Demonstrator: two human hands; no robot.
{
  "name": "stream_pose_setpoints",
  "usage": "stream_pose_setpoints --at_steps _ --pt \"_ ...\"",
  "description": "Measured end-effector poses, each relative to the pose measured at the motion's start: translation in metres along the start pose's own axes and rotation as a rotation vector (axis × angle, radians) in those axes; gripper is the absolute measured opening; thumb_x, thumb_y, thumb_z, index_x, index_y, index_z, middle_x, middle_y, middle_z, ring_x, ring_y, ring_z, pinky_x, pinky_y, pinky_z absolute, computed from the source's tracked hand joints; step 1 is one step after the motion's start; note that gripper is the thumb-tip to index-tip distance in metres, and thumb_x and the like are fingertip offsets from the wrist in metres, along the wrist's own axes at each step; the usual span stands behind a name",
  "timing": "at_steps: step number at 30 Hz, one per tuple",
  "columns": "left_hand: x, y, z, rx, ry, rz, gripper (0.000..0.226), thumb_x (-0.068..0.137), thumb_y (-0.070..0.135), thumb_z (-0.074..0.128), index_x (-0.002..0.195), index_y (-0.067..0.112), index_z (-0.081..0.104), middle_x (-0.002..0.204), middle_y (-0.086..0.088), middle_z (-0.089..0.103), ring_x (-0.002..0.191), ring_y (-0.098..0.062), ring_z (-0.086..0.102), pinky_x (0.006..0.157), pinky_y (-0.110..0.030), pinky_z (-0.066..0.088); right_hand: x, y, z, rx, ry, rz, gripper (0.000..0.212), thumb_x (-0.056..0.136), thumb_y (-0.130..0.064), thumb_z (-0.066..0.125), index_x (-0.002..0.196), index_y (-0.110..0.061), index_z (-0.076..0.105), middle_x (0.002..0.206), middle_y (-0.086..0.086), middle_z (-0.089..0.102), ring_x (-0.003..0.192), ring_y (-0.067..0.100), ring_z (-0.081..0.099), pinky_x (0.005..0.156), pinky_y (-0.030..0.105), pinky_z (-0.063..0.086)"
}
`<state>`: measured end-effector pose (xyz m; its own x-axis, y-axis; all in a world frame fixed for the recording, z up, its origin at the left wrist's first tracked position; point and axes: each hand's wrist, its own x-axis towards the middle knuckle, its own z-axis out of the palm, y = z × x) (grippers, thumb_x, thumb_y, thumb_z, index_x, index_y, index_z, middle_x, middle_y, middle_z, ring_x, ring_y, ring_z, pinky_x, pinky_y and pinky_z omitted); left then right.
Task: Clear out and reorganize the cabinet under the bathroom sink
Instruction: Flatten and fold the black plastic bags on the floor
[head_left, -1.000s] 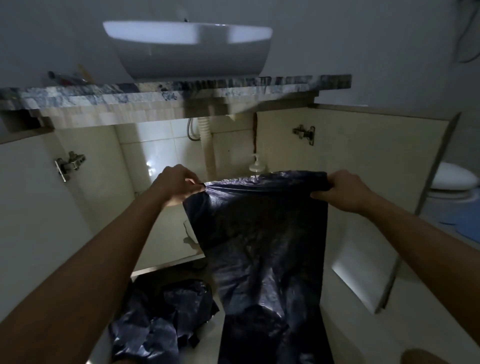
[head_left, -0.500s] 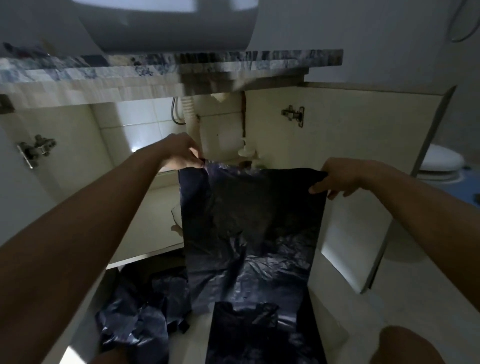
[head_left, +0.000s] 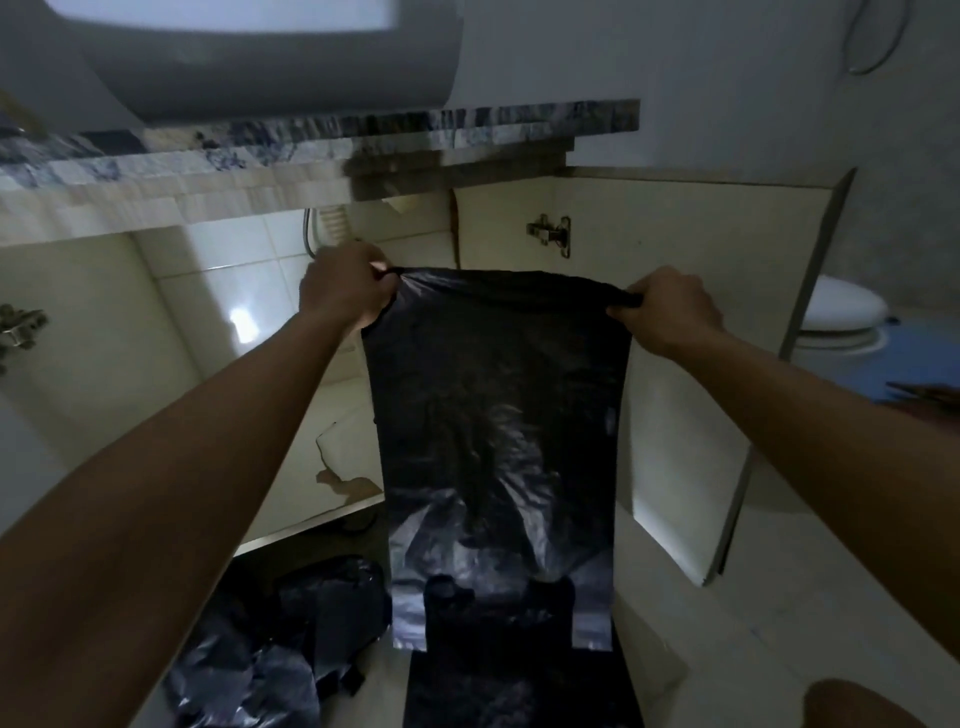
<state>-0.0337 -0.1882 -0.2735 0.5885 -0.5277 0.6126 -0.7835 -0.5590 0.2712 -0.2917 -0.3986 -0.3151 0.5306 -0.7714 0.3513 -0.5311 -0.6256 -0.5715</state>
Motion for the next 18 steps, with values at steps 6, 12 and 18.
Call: stream_pose_setpoints --at_steps 6,12,18 --pt "-0.032 0.003 -0.032 -0.177 -0.114 0.041 0.022 0.086 0.034 0.069 0.102 0.020 0.074 0.103 -0.003 0.072 0.096 -0.020 0.066 0.077 -0.025 0.043 -0.026 0.005 -0.041 -0.073 -0.250 -0.066 0.022 0.089 -0.031 0.073 0.102 -0.013 0.075 0.073 0.001 0.067 0.065 0.013 0.060 0.054 0.024 0.043" --pt "-0.083 -0.008 -0.047 -0.279 -1.066 -0.171 0.020 0.086 0.019 0.071 0.105 0.013 0.072 0.112 -0.008 0.064 0.105 -0.027 0.062 0.090 -0.042 0.057 -0.061 0.036 -0.039 -0.165 -0.931 0.189 0.017 0.089 -0.028 0.073 0.105 -0.021 0.071 0.092 -0.006 0.078 0.091 0.015 0.075 0.080 0.035 0.057" --pt "-0.130 -0.013 0.006 -0.127 -1.409 -0.310 0.002 0.085 0.016 0.071 0.085 0.017 0.072 0.103 -0.007 0.063 0.100 -0.027 0.062 0.085 -0.042 0.058 -0.093 0.075 0.033 -0.363 -1.226 0.403 0.039 0.081 -0.030 0.081 0.116 -0.017 0.069 0.112 -0.001 0.074 0.094 0.018 0.074 0.075 0.038 0.060"
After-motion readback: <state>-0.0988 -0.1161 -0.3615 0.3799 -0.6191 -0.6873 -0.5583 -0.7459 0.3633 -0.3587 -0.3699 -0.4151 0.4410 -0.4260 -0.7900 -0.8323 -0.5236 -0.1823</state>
